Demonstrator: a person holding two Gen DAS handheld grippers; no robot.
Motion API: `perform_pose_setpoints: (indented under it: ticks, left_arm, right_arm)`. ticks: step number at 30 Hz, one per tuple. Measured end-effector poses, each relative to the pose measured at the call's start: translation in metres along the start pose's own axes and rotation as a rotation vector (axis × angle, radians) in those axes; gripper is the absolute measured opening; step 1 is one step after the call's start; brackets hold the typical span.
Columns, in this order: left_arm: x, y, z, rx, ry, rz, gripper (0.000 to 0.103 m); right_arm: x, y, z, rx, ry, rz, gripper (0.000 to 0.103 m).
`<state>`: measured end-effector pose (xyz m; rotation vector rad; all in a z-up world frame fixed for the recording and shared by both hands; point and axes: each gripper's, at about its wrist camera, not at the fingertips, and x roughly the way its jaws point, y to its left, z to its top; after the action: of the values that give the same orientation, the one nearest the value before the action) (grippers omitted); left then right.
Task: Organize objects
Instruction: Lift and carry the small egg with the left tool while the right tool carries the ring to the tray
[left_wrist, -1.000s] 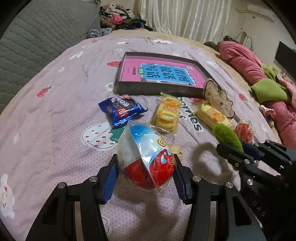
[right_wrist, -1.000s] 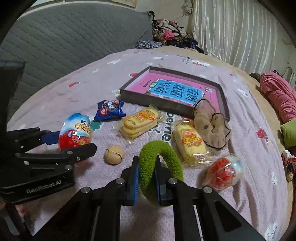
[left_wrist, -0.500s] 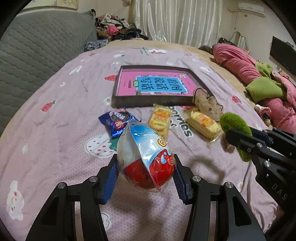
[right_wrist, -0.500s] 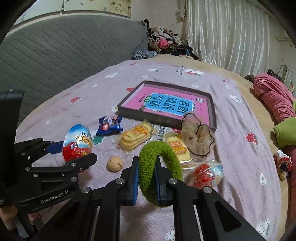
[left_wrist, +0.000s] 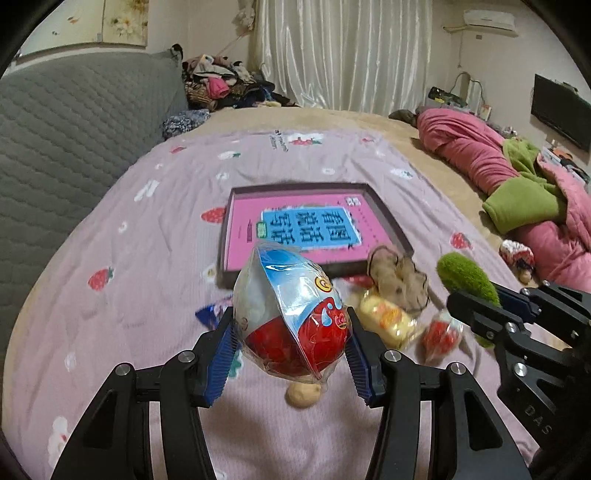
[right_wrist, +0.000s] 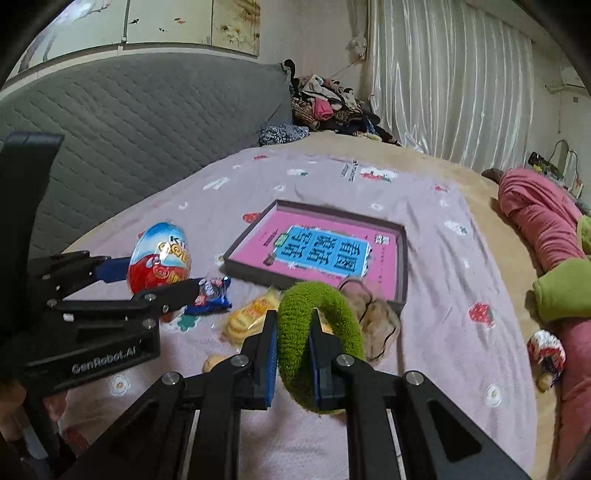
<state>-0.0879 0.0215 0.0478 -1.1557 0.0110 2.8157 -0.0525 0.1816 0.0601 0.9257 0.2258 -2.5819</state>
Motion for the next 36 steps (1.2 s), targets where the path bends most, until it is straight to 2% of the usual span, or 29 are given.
perform_pose_setpoints:
  ticks: [7, 16, 28, 32, 36]
  left_arm:
    - [0.012, -0.001, 0.043, 0.011, -0.021, 0.007, 0.056]
    - [0.047, -0.008, 0.095, 0.005, -0.047, 0.010, 0.056]
    - [0.112, -0.023, 0.152, 0.047, -0.072, 0.014, 0.056]
    - [0.147, -0.020, 0.160, 0.031, -0.051, 0.011, 0.056]
    - [0.184, -0.014, 0.164, 0.028, -0.027, 0.026, 0.056]
  right_arm:
    - [0.001, -0.017, 0.034, -0.015, -0.036, -0.001, 0.015]
    - [0.028, -0.050, 0.079, 0.023, -0.081, 0.000, 0.015]
    - [0.095, -0.085, 0.119, 0.038, -0.079, -0.011, 0.014]
    - [0.124, -0.097, 0.124, 0.017, -0.066, -0.028, 0.015]
    - [0.164, -0.109, 0.124, 0.003, -0.027, -0.008, 0.015]
